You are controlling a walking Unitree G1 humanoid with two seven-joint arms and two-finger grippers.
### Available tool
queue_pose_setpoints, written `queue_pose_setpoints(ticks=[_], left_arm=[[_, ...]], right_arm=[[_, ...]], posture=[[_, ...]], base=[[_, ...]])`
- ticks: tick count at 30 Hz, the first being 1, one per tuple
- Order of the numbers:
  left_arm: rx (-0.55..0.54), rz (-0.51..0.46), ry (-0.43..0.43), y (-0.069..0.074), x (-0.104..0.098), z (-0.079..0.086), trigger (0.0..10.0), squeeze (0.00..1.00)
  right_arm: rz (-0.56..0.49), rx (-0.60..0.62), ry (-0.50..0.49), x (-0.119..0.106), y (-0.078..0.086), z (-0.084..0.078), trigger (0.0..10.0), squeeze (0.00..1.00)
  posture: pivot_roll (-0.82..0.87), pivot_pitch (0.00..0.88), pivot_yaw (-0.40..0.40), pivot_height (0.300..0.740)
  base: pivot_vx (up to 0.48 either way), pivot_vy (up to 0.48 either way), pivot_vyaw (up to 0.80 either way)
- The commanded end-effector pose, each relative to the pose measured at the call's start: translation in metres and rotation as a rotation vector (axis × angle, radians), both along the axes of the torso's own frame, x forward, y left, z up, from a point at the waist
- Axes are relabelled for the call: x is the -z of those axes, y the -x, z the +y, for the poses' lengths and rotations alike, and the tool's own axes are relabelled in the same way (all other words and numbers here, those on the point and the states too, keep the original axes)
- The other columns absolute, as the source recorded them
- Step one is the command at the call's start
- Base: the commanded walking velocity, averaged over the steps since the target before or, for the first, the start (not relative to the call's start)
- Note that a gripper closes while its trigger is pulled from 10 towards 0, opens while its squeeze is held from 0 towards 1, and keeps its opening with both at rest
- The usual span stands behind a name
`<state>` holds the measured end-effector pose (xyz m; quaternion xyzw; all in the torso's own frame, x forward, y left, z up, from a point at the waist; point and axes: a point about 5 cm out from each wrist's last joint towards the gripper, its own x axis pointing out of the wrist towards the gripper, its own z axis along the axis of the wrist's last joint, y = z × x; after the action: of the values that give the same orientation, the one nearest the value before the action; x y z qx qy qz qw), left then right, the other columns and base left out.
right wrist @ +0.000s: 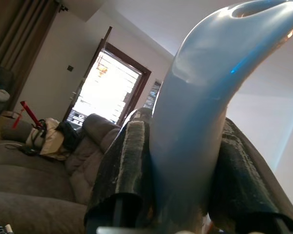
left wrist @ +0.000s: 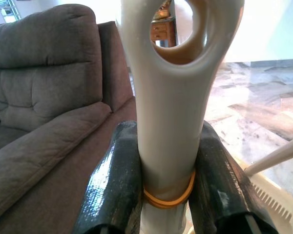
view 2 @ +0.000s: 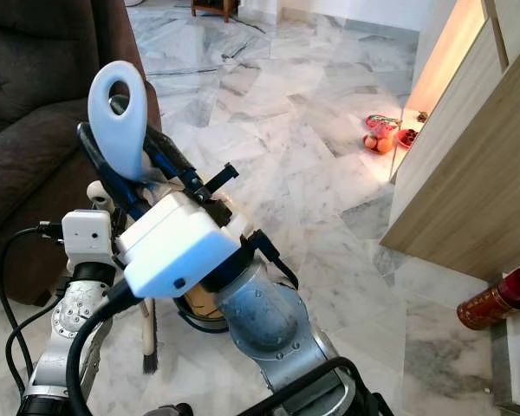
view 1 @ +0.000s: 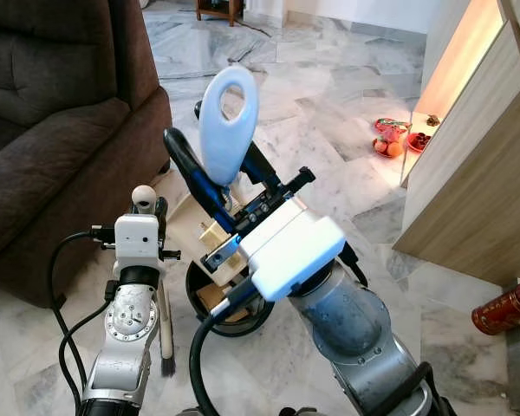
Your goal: Sweep floor
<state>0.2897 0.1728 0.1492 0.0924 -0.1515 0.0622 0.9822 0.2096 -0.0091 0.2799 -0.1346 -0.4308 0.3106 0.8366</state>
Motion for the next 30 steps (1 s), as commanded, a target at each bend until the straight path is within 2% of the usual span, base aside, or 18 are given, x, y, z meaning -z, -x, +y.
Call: queue_pose_setpoints(ticks=[1,11,15,21,23,26,28,30], left_arm=[[0.003,-0.04,-0.034,0.001,-0.007,0.0,10.0,0.0],[0.006,-0.038,-0.034,0.001,-0.007,-0.001,10.0,0.0],[0.005,-0.038,-0.033,0.001,-0.007,-0.001,10.0,0.0],[0.006,-0.037,-0.032,0.001,-0.007,-0.002,10.0,0.0],[0.006,-0.037,-0.033,0.001,-0.007,-0.002,10.0,0.0],[0.005,-0.037,-0.032,0.001,-0.007,-0.001,10.0,0.0],[0.007,-0.037,-0.032,0.001,-0.006,-0.002,10.0,0.0],[0.008,-0.037,-0.032,0.001,-0.006,-0.001,10.0,0.0]], right_arm=[[-0.117,-0.048,-0.044,-0.016,0.018,-0.001,10.0,0.0],[-0.112,0.017,-0.013,-0.011,0.008,-0.005,10.0,0.0],[-0.129,0.091,0.021,-0.009,0.0,-0.009,10.0,0.0],[-0.14,0.12,0.038,-0.008,-0.003,-0.011,10.0,0.0],[-0.155,0.172,0.051,-0.007,-0.006,-0.013,10.0,0.0],[-0.179,0.297,0.056,-0.011,-0.021,-0.027,10.0,0.0],[-0.194,0.427,0.058,-0.015,-0.036,-0.046,10.0,0.0],[-0.197,0.492,0.063,-0.015,-0.043,-0.054,10.0,0.0]], posture=[[0.07,0.19,-0.02,0.74],[0.07,0.19,-0.02,0.74],[0.07,0.191,-0.022,0.74],[0.07,0.191,-0.021,0.74],[0.07,0.191,-0.021,0.74],[0.07,0.19,-0.021,0.74],[0.07,0.188,-0.021,0.74],[0.07,0.187,-0.021,0.74]], base=[[0.0,0.0,0.0],[0.0,0.0,0.0],[0.0,0.0,0.0],[0.0,0.0,0.0],[0.0,0.0,0.0],[0.0,0.0,0.0],[0.0,0.0,0.0],[0.0,0.0,0.0]])
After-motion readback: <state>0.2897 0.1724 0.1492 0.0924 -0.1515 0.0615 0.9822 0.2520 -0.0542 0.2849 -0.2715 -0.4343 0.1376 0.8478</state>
